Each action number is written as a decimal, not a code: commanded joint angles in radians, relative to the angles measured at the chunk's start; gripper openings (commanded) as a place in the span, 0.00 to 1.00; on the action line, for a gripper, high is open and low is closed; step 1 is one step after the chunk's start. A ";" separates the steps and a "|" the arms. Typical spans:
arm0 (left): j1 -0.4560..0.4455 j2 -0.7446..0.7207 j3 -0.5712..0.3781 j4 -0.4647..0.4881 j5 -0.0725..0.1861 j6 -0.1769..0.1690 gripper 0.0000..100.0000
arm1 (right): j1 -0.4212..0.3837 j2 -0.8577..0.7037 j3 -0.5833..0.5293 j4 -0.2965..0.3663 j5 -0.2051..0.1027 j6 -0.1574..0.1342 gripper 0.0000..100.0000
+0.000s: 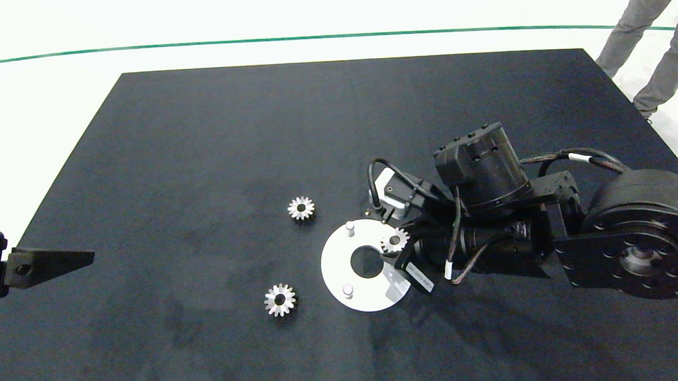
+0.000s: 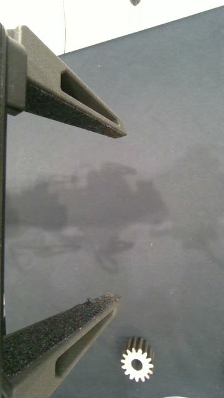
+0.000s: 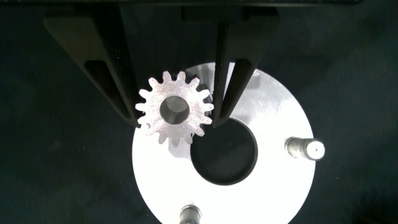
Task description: Install three planetary gears onto the carrier pins
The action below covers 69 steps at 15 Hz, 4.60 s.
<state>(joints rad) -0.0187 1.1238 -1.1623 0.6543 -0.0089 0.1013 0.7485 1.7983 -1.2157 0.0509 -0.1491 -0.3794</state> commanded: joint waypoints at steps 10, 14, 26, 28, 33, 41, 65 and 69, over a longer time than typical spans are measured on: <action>-0.001 0.001 0.001 0.007 0.000 0.002 1.00 | 0.031 -0.086 0.143 -0.141 -0.020 0.004 0.19; -0.003 0.001 0.001 0.004 0.000 0.002 1.00 | 0.028 -0.079 0.202 -0.255 -0.024 0.004 0.19; -0.003 0.001 0.001 0.004 0.001 0.002 1.00 | 0.029 -0.088 0.300 -0.382 -0.035 0.014 0.19; -0.003 0.001 0.001 0.004 0.000 0.002 1.00 | 0.029 -0.083 0.300 -0.384 -0.033 0.022 0.19; -0.003 -0.001 0.000 0.004 0.000 0.002 1.00 | 0.028 -0.074 0.300 -0.390 -0.032 0.023 0.19; -0.001 -0.002 0.000 0.004 0.000 0.002 1.00 | 0.025 -0.065 0.317 -0.413 -0.043 0.023 0.19; -0.003 -0.001 0.001 0.007 0.000 0.008 1.00 | 0.025 -0.068 0.390 -0.502 -0.061 0.023 0.19; -0.003 -0.001 0.001 0.004 0.000 0.008 1.00 | 0.023 -0.066 0.390 -0.542 -0.066 0.022 1.00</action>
<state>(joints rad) -0.0215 1.1217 -1.1613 0.6562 -0.0091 0.1081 0.7711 1.7285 -0.8245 -0.4862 -0.2130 -0.3549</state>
